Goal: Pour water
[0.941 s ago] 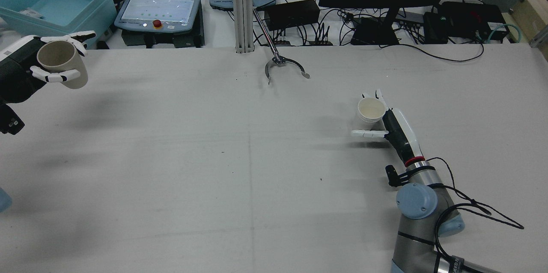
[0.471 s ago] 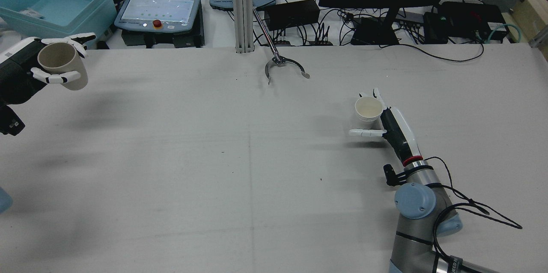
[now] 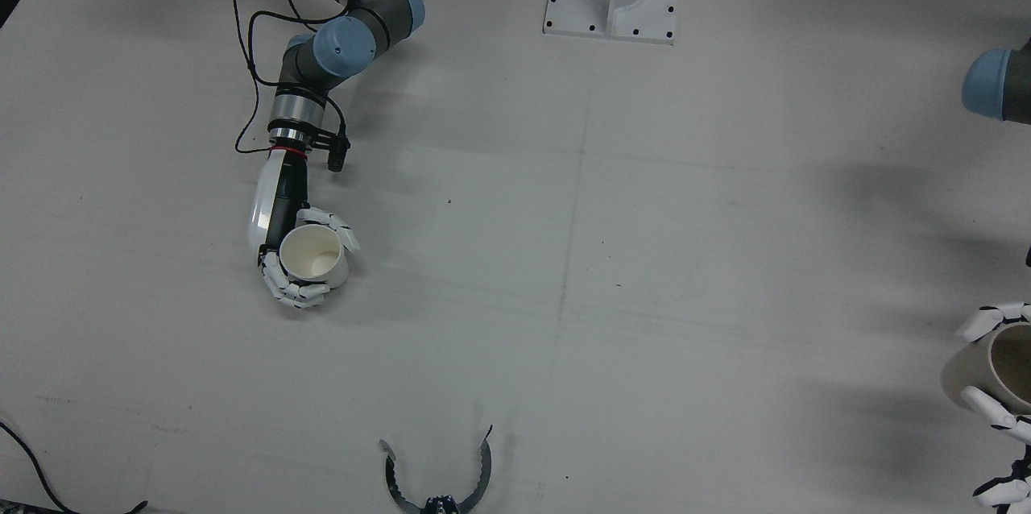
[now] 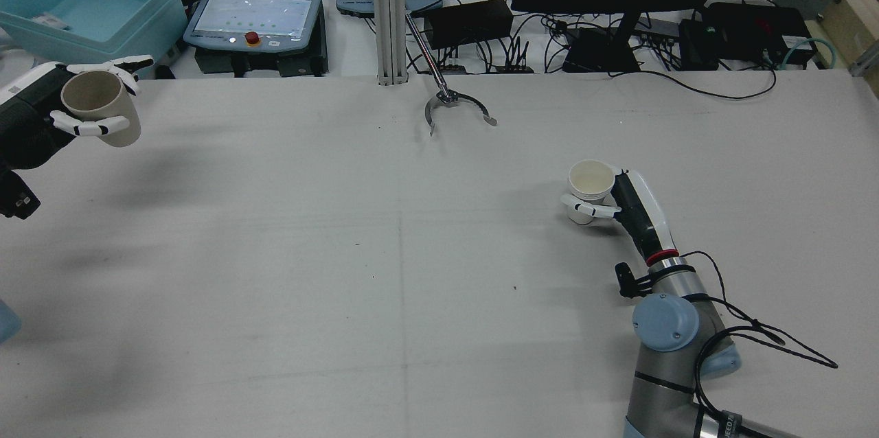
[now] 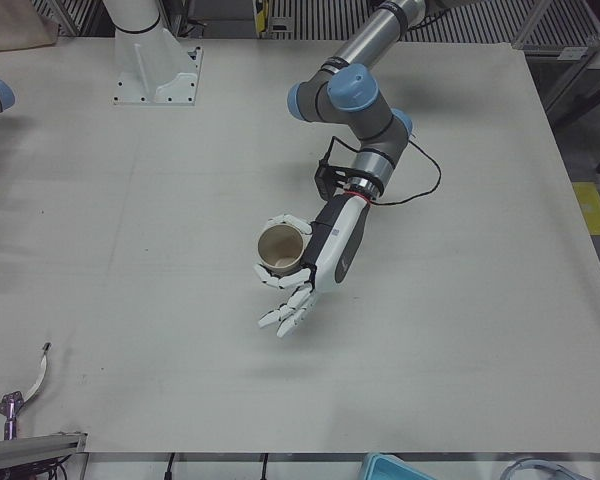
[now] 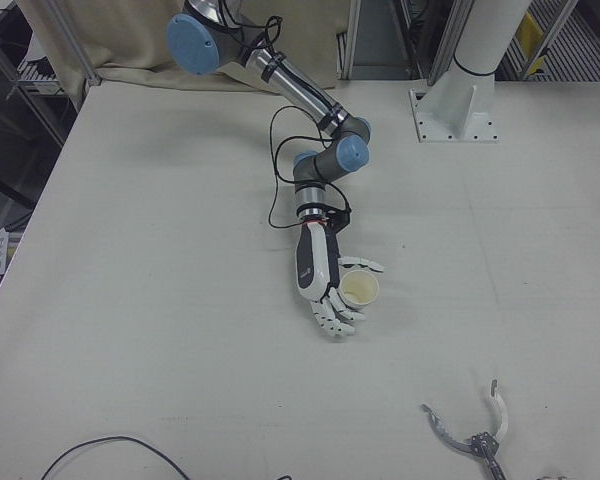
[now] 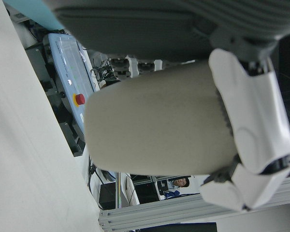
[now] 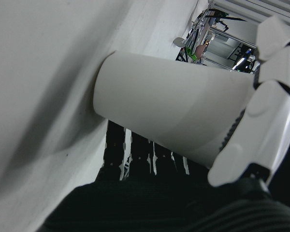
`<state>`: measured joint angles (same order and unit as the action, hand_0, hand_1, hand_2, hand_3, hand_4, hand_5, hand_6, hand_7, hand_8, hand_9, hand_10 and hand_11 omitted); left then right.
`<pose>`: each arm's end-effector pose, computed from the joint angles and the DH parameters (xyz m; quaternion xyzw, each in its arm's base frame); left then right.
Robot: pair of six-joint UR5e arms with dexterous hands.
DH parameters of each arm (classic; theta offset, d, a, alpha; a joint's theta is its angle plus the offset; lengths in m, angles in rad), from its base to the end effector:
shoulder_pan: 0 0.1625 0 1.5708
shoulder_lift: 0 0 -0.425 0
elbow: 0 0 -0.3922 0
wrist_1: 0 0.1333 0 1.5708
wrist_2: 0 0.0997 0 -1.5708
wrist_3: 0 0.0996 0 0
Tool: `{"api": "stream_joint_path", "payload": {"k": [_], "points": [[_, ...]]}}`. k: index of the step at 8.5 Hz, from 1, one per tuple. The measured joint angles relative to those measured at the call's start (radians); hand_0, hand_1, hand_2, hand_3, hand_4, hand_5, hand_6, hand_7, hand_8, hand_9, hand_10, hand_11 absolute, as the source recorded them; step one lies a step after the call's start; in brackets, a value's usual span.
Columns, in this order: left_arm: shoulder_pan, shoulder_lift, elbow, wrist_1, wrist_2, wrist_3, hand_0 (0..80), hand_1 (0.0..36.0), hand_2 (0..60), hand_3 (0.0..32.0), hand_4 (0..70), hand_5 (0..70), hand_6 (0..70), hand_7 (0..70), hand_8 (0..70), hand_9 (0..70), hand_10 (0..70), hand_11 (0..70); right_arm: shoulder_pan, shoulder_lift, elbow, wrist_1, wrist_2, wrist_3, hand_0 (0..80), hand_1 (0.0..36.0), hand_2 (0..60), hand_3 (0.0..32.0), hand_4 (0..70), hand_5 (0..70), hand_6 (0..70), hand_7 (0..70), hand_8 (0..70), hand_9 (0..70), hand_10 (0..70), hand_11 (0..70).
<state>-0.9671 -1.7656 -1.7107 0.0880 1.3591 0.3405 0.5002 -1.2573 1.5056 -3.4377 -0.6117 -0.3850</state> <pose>0.1975 -0.5580 0.5235 -0.0385 0.7861 -0.5823 0.2038 -0.3915 -0.4588 0.5727 0.1088 -0.6888 0.6912 0.1895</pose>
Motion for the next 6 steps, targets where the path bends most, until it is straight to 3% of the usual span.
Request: {"api": "stream_joint_path", "payload": {"k": [1, 4, 6], "points": [[0.001, 0.000, 0.005, -0.001, 0.000, 0.000, 40.1, 12.1, 45.6, 0.0, 52.9, 37.9, 17.4, 15.2, 6.6, 9.3, 6.2, 8.9, 0.000, 0.000, 0.000, 0.000, 0.001, -0.002, 43.5, 26.9, 60.0, 0.0, 25.3, 70.0, 58.7, 70.0, 57.2, 70.0, 28.9, 42.5], [0.004, -0.008, 0.005, 0.000, 0.004, 0.002, 41.0, 12.5, 46.0, 0.0, 53.6, 39.0, 17.9, 15.8, 6.8, 9.4, 6.2, 9.0, 0.010, -0.004, 0.046, -0.010, -0.005, -0.011, 46.3, 28.3, 60.0, 0.0, 23.5, 70.0, 55.6, 70.0, 52.8, 70.0, 25.6, 38.4], [0.030, -0.067, 0.004, 0.029, 0.011, 0.007, 41.0, 12.7, 46.9, 0.0, 53.6, 39.5, 17.9, 15.8, 6.8, 9.4, 6.3, 9.1, 0.063, -0.016, 0.149, -0.057, -0.011, -0.051, 46.6, 27.7, 60.0, 0.0, 21.6, 70.0, 52.6, 70.0, 50.1, 69.5, 24.1, 36.3]]}}
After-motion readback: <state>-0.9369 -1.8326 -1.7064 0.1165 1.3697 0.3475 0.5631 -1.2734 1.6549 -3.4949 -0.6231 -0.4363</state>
